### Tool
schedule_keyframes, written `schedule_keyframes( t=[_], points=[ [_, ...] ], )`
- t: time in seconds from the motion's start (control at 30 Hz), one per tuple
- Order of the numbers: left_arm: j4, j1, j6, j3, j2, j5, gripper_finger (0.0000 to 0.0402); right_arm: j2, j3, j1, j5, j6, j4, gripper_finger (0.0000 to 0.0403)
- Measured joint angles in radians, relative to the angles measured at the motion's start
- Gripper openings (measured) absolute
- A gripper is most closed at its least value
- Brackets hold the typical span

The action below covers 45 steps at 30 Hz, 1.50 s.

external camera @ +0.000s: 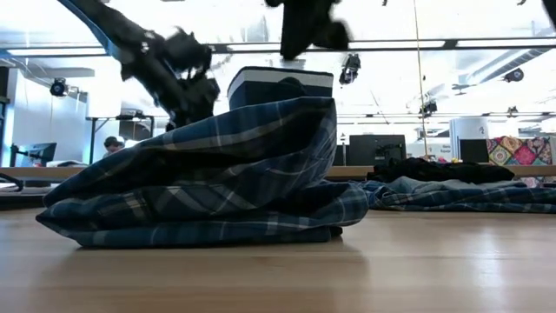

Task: Fold Laundry from Bin
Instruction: Fold the blue patterned long sleeve

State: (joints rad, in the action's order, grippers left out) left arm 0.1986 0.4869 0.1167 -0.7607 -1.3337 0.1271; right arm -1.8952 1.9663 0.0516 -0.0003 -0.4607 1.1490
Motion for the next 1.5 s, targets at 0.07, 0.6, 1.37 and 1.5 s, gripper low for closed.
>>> schedule_keyframes(
  t=[0.07, 0.6, 1.37, 1.5],
  points=[
    [-0.004, 0.074, -0.051, -0.018, -0.055, 0.089, 0.0215, 0.009, -0.029, 0.089, 0.000, -0.193, -0.034, 0.0035],
    [0.003, 0.145, -0.311, -0.173, -0.359, 0.253, 0.0234, -0.005, -0.392, 0.323, -0.112, -1.141, -0.445, 0.0212],
    [0.183, 0.160, -0.383, -0.160, -0.234, 0.269, 0.0233, -0.012, -0.521, 0.274, -0.131, -1.100, -0.631, 0.0143],
    [0.211, 0.156, -0.361, -0.160, -0.164, 0.284, 0.0233, -0.007, -0.504, 0.256, -0.134, -1.009, -0.626, 0.0033]
  ],
)
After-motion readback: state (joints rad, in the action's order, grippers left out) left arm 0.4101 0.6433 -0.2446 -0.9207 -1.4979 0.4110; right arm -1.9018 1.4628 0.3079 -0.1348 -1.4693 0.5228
